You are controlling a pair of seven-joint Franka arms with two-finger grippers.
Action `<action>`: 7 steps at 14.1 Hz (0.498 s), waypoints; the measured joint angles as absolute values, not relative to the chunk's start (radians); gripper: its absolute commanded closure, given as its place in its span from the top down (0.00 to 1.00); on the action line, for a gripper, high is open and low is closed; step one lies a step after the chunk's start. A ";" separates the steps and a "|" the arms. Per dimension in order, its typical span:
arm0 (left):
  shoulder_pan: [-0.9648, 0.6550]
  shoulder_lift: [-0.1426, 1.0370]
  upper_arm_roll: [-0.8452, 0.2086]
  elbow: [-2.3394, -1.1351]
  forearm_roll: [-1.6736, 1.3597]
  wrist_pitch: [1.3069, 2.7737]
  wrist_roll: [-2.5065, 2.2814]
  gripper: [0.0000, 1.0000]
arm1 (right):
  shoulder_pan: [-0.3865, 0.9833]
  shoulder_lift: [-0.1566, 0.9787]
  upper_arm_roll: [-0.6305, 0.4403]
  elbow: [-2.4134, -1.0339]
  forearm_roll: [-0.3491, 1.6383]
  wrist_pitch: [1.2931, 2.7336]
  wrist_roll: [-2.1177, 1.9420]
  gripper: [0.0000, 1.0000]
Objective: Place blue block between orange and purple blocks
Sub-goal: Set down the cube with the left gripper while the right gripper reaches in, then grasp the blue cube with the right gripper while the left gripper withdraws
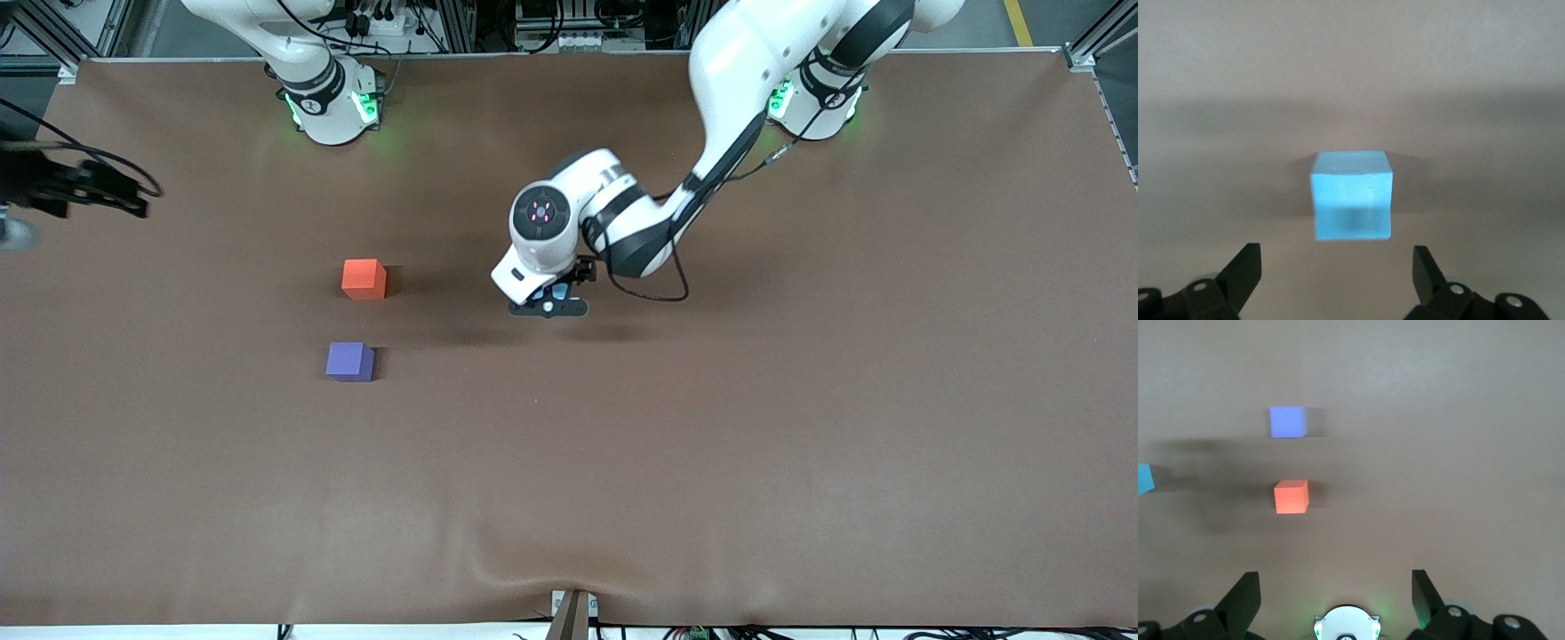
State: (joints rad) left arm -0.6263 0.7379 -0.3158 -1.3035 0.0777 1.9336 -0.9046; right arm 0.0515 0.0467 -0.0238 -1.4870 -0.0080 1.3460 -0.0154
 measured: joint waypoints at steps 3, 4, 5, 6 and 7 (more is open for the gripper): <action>-0.507 0.554 -0.302 -1.296 0.082 1.807 -0.901 1.00 | 0.150 0.109 -0.017 -1.488 -0.001 1.355 -0.011 1.00; -0.443 0.500 -0.303 -1.297 0.082 1.772 -0.881 1.00 | 0.184 0.134 -0.016 -1.489 0.013 1.370 -0.010 1.00; -0.383 0.460 -0.303 -1.300 0.082 1.736 -0.850 1.00 | 0.219 0.160 -0.015 -1.490 0.031 1.390 0.000 1.00; -0.330 0.433 -0.303 -1.307 0.082 1.699 -0.806 1.00 | 0.253 0.187 -0.015 -1.491 0.052 1.413 0.024 1.00; -0.286 0.419 -0.302 -1.316 0.082 1.668 -0.750 1.00 | 0.286 0.213 -0.014 -1.492 0.077 1.441 0.053 1.00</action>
